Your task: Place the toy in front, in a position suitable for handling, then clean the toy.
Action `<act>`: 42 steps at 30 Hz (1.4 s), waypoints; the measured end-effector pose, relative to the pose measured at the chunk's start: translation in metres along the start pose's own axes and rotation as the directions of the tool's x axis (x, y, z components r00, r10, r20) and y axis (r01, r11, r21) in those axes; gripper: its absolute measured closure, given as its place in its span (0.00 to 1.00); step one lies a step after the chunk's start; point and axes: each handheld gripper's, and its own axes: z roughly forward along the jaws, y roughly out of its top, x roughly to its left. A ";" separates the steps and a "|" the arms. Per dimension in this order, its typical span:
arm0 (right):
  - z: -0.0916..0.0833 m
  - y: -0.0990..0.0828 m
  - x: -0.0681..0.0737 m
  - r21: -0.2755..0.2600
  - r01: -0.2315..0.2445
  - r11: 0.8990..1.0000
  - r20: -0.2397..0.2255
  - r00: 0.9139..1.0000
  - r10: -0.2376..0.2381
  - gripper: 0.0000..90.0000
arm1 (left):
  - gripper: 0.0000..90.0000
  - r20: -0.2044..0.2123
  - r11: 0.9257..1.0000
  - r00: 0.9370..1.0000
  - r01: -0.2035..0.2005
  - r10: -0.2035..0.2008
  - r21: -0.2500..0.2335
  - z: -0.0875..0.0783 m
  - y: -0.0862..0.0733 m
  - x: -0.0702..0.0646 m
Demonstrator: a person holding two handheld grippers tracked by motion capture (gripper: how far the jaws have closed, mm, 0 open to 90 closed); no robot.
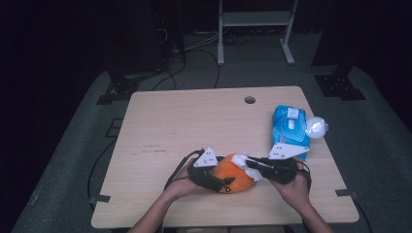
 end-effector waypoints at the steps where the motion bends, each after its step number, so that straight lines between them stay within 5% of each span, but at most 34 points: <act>1: -0.001 -0.002 -0.002 0.002 -0.005 1.000 0.006 1.000 0.005 0.93 | 0.24 -0.004 1.000 1.000 -0.001 0.001 0.005 0.001 0.001 -0.001; 12: 0.010 0.008 0.018 0.010 0.045 0.999 -0.029 0.999 -0.044 0.93 | 0.21 -0.035 0.999 0.999 -0.030 0.031 0.022 0.005 0.010 -0.012; 17: 0.005 0.001 0.002 0.011 -0.006 1.000 -0.022 1.000 0.006 0.93 | 0.09 0.023 0.999 0.999 0.040 -0.040 -0.033 0.000 0.006 0.000; 21: 0.003 -0.001 -0.005 0.014 -0.033 0.999 -0.016 0.999 0.033 0.93 | 0.06 0.041 0.997 0.997 0.073 -0.072 -0.029 0.000 0.001 0.006; 23: 0.004 -0.002 -0.007 0.015 -0.045 0.999 -0.023 0.999 0.046 0.93 | 0.13 0.049 0.998 0.997 0.060 -0.059 -0.022 -0.001 0.000 0.007; 30: 0.005 -0.001 -0.007 0.027 -0.036 0.999 -0.020 0.999 0.037 0.94 | 0.14 0.018 0.999 0.999 0.036 -0.036 -0.008 0.002 0.004 0.002; 37: 0.009 0.012 0.020 0.026 0.073 0.997 -0.011 0.997 -0.072 0.94 | 0.19 -0.024 1.000 1.000 -0.007 0.007 0.008 0.005 0.007 -0.005; 42: 0.007 0.008 0.006 0.023 0.036 0.999 0.006 0.999 -0.036 0.94 | 0.18 0.008 1.000 1.000 0.013 -0.013 -0.013 0.002 0.003 0.002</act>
